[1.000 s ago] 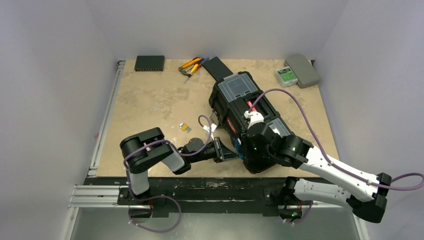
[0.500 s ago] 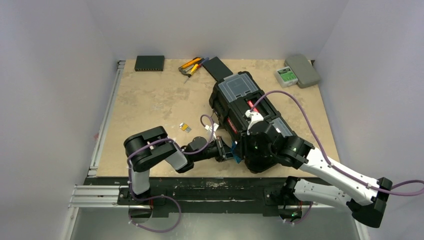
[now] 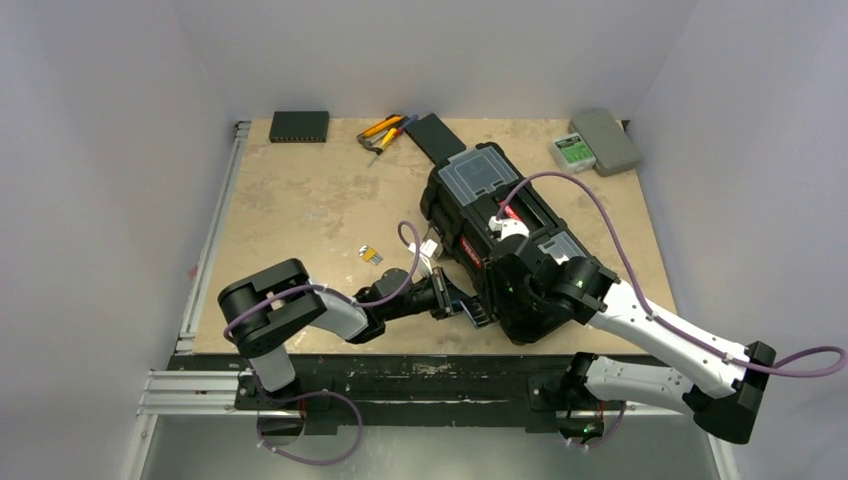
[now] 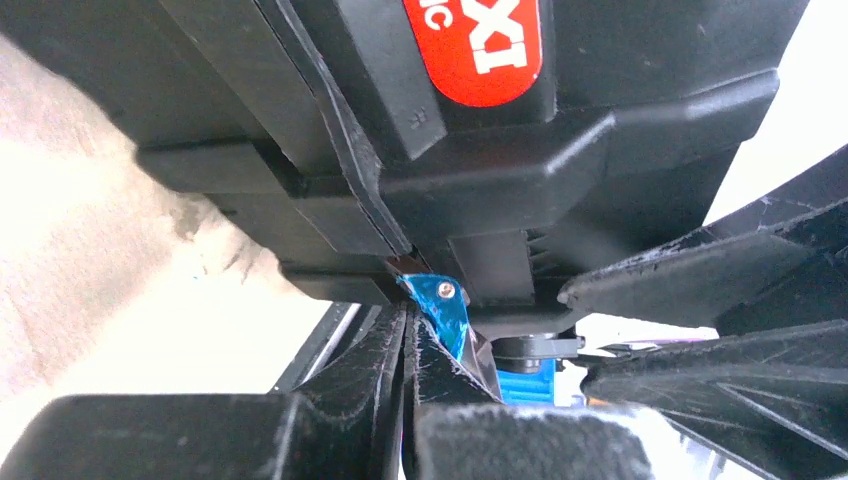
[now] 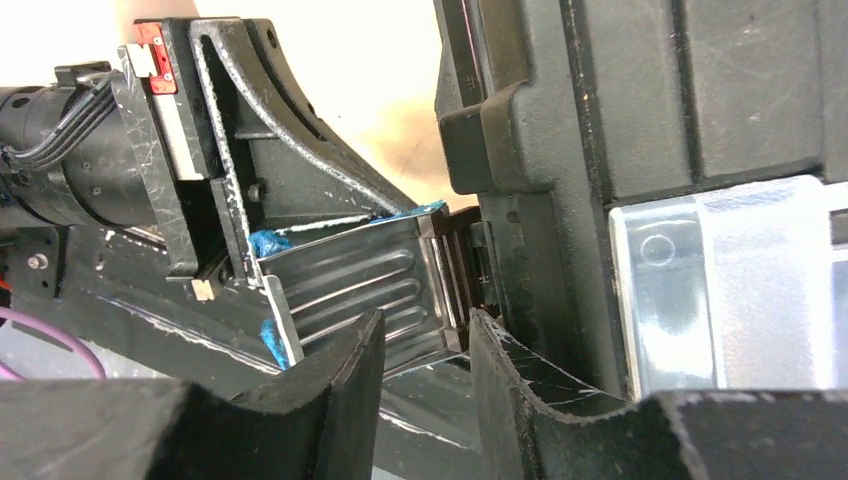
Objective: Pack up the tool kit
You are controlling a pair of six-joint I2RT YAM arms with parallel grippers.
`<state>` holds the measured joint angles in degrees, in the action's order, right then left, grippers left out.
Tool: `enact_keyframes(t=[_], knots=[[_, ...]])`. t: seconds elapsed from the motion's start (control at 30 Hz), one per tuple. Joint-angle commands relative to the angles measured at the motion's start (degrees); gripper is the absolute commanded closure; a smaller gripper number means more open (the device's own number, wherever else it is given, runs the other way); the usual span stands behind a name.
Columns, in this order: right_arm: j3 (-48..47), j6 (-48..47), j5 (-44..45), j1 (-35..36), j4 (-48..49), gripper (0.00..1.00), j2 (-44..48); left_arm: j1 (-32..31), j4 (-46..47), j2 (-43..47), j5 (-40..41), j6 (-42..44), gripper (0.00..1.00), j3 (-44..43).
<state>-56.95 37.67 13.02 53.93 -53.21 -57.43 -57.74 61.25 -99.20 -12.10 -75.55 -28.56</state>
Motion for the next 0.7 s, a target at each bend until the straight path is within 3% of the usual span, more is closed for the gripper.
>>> enact_keyframes(t=[0.0, 0.2, 0.33, 0.5, 0.67], knots=[[-4.7, -4.5, 5.3, -0.8, -5.3, 0.63, 2.1, -0.9, 2.1, 1.5, -0.7, 2.1, 1.00, -0.7], [-9.8, -6.6, 4.0, -0.8, -7.6, 0.64, 3.4, -1.3, 5.4, -2.4, -1.5, 0.5, 1.00, -1.8], [-7.6, -8.8, -6.8, -0.8, -3.6, 0.75, 4.2, -1.5, 6.0, -3.5, -1.5, 0.1, 1.00, -2.4], [-3.1, -9.0, -14.6, 0.4, 1.4, 1.00, 3.1, -1.6, 5.4, -2.9, -1.5, 0.3, 1.00, -2.6], [-2.3, -6.4, -12.5, 5.8, 3.9, 1.00, 2.1, -1.6, 4.8, -2.0, -1.6, 0.6, 1.00, -2.5]])
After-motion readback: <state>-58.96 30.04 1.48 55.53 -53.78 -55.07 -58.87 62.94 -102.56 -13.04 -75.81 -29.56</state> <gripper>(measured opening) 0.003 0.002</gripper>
